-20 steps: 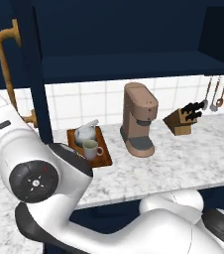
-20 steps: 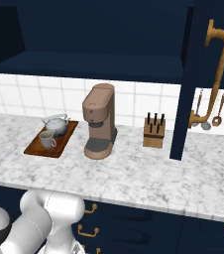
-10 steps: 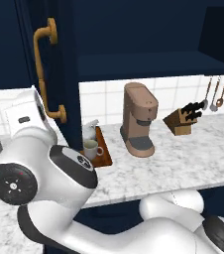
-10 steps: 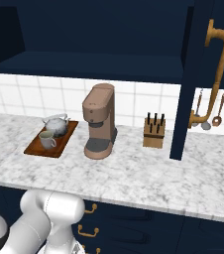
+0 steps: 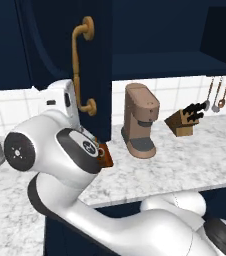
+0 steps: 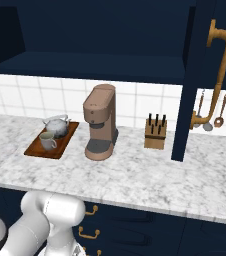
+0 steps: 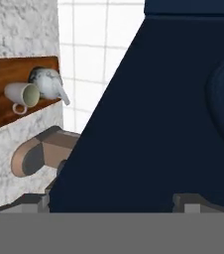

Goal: Pick the kettle from the counter and place it on the tray. Then pick the mug from the cabinet and place it on the tray. Then close the cabinet doors.

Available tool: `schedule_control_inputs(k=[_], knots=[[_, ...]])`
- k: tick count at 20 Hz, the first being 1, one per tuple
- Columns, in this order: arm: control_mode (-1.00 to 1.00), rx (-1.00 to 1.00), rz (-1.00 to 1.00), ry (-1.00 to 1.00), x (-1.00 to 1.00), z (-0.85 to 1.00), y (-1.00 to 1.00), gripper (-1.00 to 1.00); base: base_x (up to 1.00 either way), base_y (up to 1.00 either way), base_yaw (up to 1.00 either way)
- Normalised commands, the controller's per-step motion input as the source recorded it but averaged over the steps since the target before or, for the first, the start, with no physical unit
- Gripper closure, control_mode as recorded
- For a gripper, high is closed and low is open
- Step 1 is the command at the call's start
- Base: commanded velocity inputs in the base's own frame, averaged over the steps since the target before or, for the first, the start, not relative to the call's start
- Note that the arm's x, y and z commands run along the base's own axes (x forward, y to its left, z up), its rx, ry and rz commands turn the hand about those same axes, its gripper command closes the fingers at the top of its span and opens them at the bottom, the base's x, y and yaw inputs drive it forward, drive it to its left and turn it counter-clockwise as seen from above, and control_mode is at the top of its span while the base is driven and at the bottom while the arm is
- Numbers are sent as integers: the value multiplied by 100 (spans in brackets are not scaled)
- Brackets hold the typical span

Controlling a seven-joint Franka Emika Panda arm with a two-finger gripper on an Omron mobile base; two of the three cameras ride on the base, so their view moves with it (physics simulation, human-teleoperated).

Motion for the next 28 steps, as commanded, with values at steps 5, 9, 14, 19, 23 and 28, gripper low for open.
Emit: schedule_control_inputs(k=[5, 9, 14, 19, 23, 28], knots=[[-100, 2, -17, 0, 64, -6, -67, -100, 0, 0, 0], [-100, 1, -12, 0, 70, -12, -69, -100, 0, 0, 0], [-100, 2, -10, 0, 67, -9, -74, -100, 0, 0, 0], [-100, 7, -2, 0, 74, -1, -74, -100, 0, 0, 0], [-100, 11, 0, 0, 78, -2, -73, -100, 0, 0, 0], [-100, 15, 8, 0, 68, -1, -74, -100, 0, 0, 0]])
